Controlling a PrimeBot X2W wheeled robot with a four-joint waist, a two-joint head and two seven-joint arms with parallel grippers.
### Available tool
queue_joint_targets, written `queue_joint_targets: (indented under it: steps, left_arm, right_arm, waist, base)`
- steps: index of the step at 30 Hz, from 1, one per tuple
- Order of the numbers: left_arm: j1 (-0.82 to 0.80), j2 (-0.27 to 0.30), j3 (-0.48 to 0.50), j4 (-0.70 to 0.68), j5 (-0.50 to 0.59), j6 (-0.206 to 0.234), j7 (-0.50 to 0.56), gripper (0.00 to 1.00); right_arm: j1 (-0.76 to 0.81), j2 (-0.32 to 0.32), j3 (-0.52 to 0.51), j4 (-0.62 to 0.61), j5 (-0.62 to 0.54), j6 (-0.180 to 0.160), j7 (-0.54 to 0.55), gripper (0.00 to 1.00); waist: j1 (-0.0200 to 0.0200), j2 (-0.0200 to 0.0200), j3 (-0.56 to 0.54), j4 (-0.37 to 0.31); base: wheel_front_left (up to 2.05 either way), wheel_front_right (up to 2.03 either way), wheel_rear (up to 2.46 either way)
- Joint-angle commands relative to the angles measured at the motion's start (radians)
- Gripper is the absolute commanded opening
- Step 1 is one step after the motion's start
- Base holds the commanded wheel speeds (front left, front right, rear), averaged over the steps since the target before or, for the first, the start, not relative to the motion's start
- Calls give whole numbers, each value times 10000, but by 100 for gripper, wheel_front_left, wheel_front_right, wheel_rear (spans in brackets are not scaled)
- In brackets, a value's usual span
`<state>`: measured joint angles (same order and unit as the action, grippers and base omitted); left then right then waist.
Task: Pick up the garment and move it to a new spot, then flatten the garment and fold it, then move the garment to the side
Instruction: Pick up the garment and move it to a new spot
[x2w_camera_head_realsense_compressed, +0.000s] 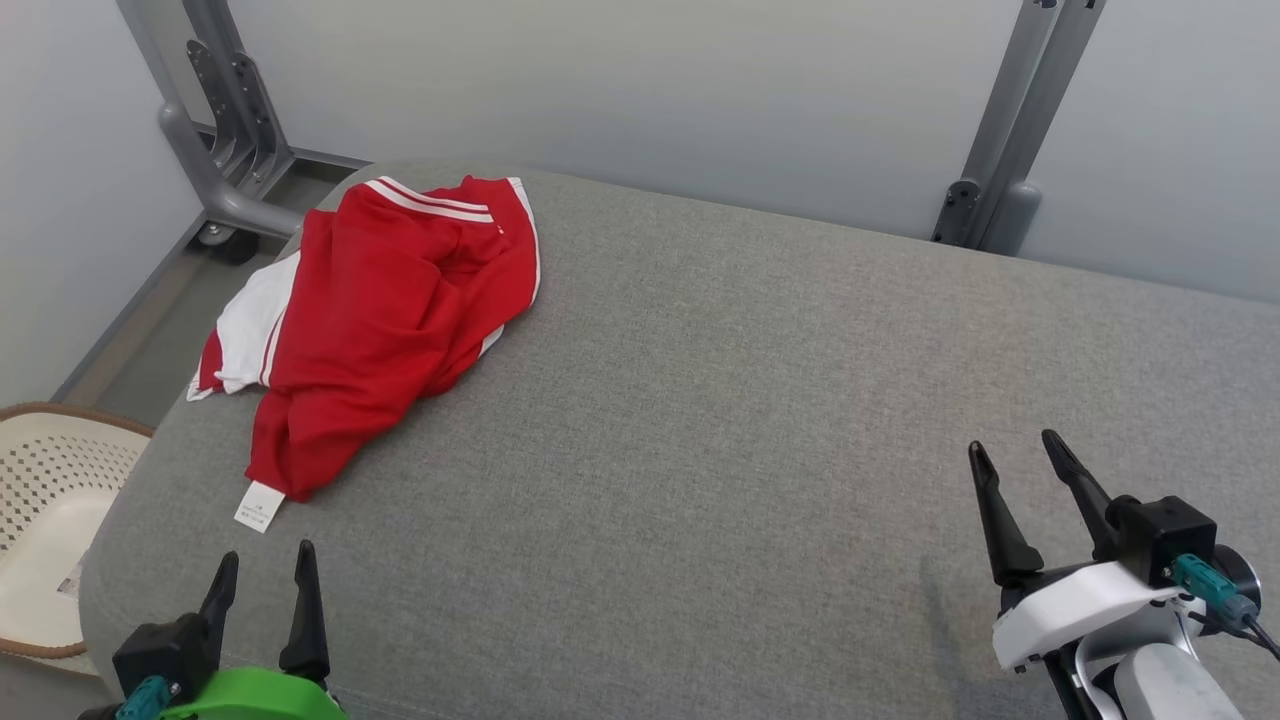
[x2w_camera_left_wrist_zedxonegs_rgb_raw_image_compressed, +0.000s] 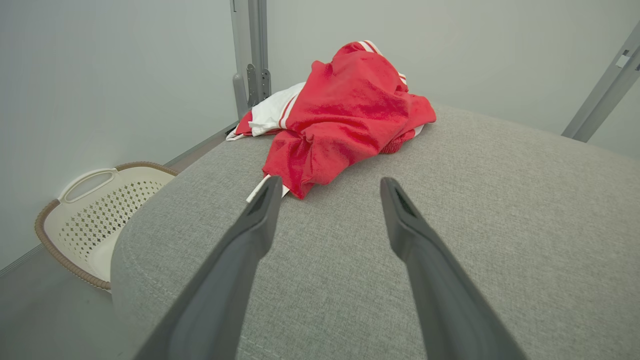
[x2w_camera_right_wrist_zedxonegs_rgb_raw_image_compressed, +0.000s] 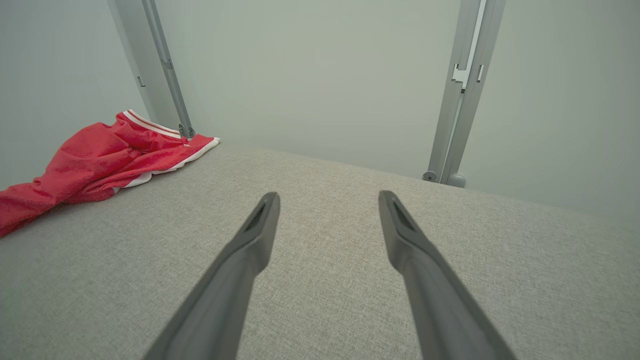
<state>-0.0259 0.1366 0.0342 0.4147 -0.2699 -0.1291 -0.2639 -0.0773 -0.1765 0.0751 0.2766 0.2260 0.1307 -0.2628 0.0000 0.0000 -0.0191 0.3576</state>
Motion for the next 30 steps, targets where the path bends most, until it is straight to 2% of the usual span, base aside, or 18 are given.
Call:
queue_joint_targets:
  steps: [1,4,8,15,18,26,27,29,30]
  left_arm:
    - [-385,14,-116,130,-230,-27,-9,100]
    - [-1126,181,-511,577,-724,-27,250,100]
    - [-2530,408,-576,1243,-1489,-26,876,100]
    - [-5109,961,-1025,2489,-2064,-24,2078,100]
    - [-6028,1256,-1146,3039,-2296,-24,2270,100]
    - [-7352,1835,-1361,4918,-2455,-12,2563,100]
    - [-7442,1882,-1374,5132,-2502,-12,2614,85]
    - [-7517,2033,-1410,5538,-2467,-13,2590,0]
    - [-7517,2043,-1434,5724,-2500,-13,2598,0]
  right_arm:
    - [-172,-155,6,-16,8,1,-29,100]
    - [-383,-367,81,-36,-28,2,-29,100]
    - [-885,-678,228,-122,-92,2,-29,100]
    - [-1892,-1017,453,-197,-40,1,-29,100]
    - [-2257,-1097,560,-220,-68,2,-29,100]
    - [-2597,-981,701,-179,-39,1,-29,100]
    - [-2559,-961,692,-158,-38,1,-29,100]
    - [-2449,-878,683,-121,-42,2,-29,100]
    - [-2370,-824,667,-110,-46,2,-29,100]
  waist:
    - [0,0,323,-149]
    - [0,0,843,-283]
    - [0,0,1769,-532]
    - [0,0,3462,-1021]
    - [0,0,4044,-1241]
    - [0,0,4681,-1780]
    - [0,0,4652,-1823]
    - [0,0,4551,-1896]
    - [0,0,4470,-1917]
  base:
    - [0,0,0]
    - [0,0,0]
    - [0,0,0]
    - [0,0,0]
    - [0,0,0]
    - [0,0,0]
    - [0,0,0]
    - [0,0,0]
    - [0,0,0]
